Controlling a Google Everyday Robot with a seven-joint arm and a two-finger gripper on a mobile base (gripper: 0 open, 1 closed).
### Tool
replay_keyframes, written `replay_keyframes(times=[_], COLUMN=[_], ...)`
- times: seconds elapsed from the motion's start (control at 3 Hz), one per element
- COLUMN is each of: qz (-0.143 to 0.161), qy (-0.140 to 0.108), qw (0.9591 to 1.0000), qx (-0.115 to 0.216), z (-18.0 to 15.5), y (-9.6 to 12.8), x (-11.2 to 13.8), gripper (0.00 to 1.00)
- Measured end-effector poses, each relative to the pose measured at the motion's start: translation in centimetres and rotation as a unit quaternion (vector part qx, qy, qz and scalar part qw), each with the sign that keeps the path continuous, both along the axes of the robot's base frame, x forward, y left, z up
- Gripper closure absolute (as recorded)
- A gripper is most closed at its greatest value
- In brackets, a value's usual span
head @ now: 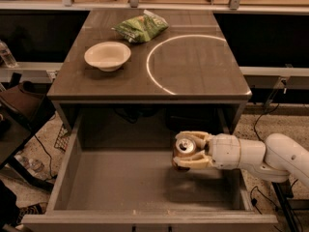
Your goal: Place orange can into top drawer
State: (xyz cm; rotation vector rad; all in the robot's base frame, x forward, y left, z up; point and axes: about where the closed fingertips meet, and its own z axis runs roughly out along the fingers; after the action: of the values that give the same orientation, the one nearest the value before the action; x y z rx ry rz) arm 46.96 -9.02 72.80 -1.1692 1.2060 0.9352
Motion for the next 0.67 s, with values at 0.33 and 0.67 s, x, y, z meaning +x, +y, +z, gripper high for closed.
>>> replay_keyframes(times=[0.33,0.67], qz=[0.002,0.004], qy=[0.000,0.000], qw=[1.0000,1.0000], qx=[0.000,0.001], z=[0.05,0.09], y=[0.20,0.41], x=[-0.02,-0.04], gripper=[0.58,0.35])
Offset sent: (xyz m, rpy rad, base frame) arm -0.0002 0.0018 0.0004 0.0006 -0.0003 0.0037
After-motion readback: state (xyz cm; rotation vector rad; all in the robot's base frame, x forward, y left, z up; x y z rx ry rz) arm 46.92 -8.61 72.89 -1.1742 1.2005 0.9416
